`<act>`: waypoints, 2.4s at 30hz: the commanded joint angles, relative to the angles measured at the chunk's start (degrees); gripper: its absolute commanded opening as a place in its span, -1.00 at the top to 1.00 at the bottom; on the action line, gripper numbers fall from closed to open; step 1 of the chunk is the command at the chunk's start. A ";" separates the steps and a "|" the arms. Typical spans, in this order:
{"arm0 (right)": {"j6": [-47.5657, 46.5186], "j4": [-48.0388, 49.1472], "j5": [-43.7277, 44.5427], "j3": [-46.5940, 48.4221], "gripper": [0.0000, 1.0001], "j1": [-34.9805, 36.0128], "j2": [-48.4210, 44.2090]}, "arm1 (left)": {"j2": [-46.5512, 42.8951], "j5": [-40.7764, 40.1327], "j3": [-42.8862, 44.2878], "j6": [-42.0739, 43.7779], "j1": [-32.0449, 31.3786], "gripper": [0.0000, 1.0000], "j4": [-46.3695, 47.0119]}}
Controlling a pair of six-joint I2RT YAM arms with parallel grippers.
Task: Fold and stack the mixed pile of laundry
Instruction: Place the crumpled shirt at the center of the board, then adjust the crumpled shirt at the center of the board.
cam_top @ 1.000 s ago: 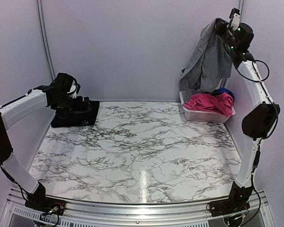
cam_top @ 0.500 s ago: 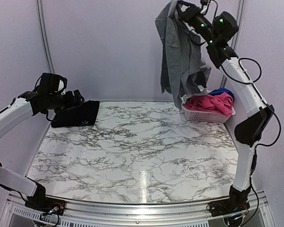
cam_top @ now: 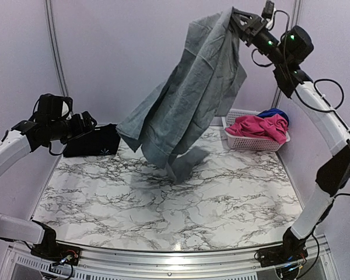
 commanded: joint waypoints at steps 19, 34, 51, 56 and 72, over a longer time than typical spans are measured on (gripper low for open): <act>-41.31 -65.97 16.00 -65.23 -0.88 -7.47 -38.26 | 9.27 0.66 -7.80 12.11 -27.07 -0.97 -4.16; -43.40 -67.53 10.66 -59.99 -0.87 -17.32 -35.26 | 53.86 -4.15 28.22 17.16 -33.39 -0.60 -7.09; -31.28 -52.19 16.27 -64.28 -0.46 28.01 -23.53 | 36.27 0.69 3.88 11.50 -21.86 0.66 -7.40; -32.01 -49.87 19.47 -56.40 -0.45 39.71 -11.16 | 32.55 1.62 1.79 7.53 -20.71 0.21 -6.95; -36.07 -53.75 31.77 -41.00 -0.19 51.08 15.29 | 25.75 3.49 -5.57 7.78 -18.55 -0.38 -6.26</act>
